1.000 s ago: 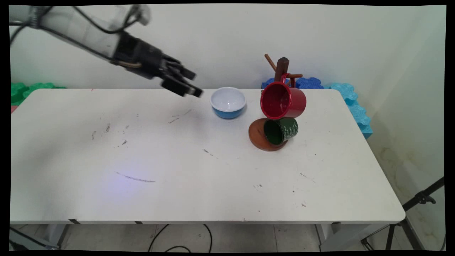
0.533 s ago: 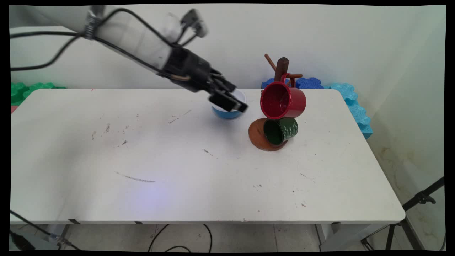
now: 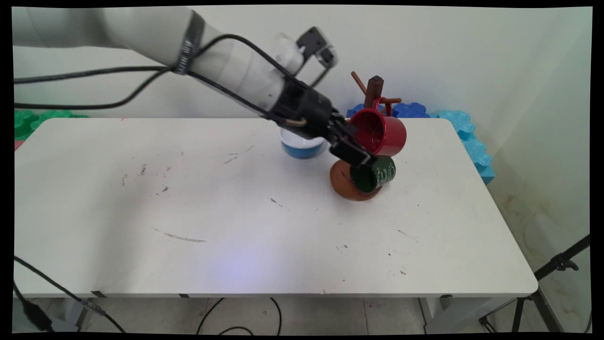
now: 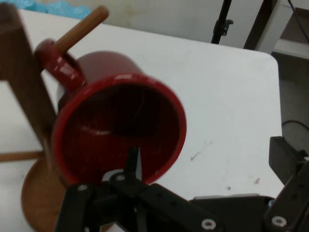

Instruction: Pick up the red mug from the rack

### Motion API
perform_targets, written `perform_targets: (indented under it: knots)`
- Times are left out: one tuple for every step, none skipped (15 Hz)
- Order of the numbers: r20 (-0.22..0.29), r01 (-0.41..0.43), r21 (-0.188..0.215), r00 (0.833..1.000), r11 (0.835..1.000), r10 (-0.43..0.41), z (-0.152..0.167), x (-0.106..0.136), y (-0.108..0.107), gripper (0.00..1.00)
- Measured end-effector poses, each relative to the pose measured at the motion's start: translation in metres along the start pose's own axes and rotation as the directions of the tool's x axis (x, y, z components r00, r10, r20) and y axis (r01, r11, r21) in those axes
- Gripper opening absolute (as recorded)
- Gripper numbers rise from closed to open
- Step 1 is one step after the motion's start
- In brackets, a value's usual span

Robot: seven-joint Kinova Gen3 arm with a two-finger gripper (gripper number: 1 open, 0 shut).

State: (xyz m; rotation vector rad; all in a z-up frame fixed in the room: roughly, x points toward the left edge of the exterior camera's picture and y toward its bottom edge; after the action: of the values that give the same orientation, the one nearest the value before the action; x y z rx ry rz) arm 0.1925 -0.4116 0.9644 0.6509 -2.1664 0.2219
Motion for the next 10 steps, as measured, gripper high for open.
perform_targets:
  knots:
    - [-0.001,-0.002,0.001,1.0,1.0,0.002,0.004,0.002,0.002,1.0]
    - [-0.003,-0.007,0.002,1.0,1.0,0.007,0.011,0.004,0.004,1.0]
    - [-0.005,-0.012,0.005,1.0,1.0,0.012,0.017,0.006,0.005,1.0]
    - [-0.006,-0.017,0.01,1.0,1.0,0.017,0.023,0.008,0.007,1.0]
    - [-0.007,-0.022,0.017,1.0,1.0,0.022,0.029,0.01,0.007,1.0]
    - [-0.006,-0.026,0.023,1.0,0.999,0.026,0.034,0.012,0.007,1.0]
    - [-0.006,-0.029,0.031,1.0,0.999,0.029,0.039,0.013,0.007,1.0]
    - [-0.005,-0.031,0.036,0.999,0.999,0.031,0.043,0.014,0.006,1.0]
    - [-0.005,-0.033,0.042,0.999,0.999,0.033,0.047,0.015,0.006,1.0]
    - [-0.004,-0.035,0.047,0.999,0.998,0.035,0.051,0.016,0.006,1.0]
